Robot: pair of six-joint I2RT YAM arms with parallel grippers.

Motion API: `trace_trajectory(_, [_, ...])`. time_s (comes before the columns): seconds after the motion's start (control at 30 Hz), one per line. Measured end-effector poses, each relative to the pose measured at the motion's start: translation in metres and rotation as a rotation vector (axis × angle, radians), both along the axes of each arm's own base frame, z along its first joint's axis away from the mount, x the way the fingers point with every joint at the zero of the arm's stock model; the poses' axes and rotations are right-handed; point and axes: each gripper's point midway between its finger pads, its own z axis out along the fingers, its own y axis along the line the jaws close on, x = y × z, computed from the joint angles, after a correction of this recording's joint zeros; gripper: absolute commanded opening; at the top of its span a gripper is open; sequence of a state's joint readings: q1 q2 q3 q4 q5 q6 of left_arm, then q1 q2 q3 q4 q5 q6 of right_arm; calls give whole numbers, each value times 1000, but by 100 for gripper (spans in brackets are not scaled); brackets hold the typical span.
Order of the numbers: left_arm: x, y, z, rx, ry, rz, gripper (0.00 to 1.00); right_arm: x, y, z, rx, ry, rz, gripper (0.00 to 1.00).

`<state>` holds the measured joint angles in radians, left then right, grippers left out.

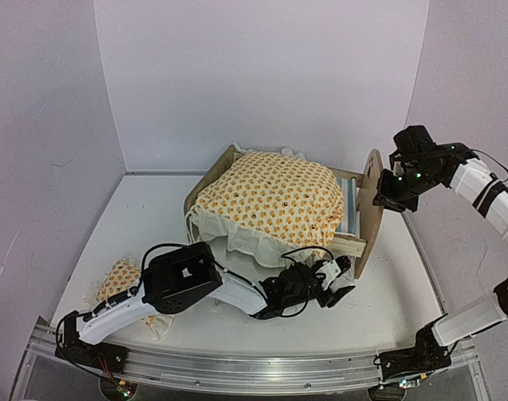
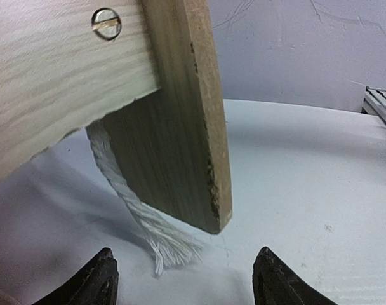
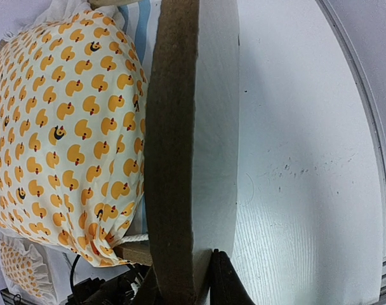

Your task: Set up the pet bed

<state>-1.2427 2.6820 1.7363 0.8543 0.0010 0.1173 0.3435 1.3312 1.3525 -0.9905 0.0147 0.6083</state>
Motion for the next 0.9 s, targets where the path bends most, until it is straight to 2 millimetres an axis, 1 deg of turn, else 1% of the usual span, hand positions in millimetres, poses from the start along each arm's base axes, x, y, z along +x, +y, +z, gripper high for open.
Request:
trace_trajectory(0.07, [4,-6,3,-12,-27,22,69,-1,1,1,10,1,-4,0])
trace_trajectory(0.27, [14,-20,5,-20,-77,84,48,-2,2,4,28,-5,-12,0])
trace_trajectory(0.4, [13,-25,5,4,-107,101,41,-2,2,4,35,-7,-13,0])
trace_trajectory(0.43, [12,-25,4,14,-114,105,41,-2,3,4,36,-7,-14,0])
trace_trajectory(0.47, [12,-26,4,21,-122,108,44,-2,3,4,38,-7,-16,0])
trace_trajectory(0.5, [12,-26,3,27,-130,113,50,-2,3,4,38,-7,-16,0])
trace_trajectory(0.53, [12,-26,4,29,-136,122,53,-2,3,4,39,-7,-16,0])
trace_trajectory(0.67, [15,-19,3,38,-141,161,54,-1,4,5,46,-8,-14,0])
trace_trajectory(0.73, [14,-10,2,51,-138,171,58,-2,7,5,57,-6,-9,0])
trace_trajectory(0.77, [13,-3,2,57,-135,174,58,-2,8,6,61,-6,-5,0])
trace_trajectory(0.9, [4,24,-1,90,-93,135,53,-4,10,6,72,-4,6,0])
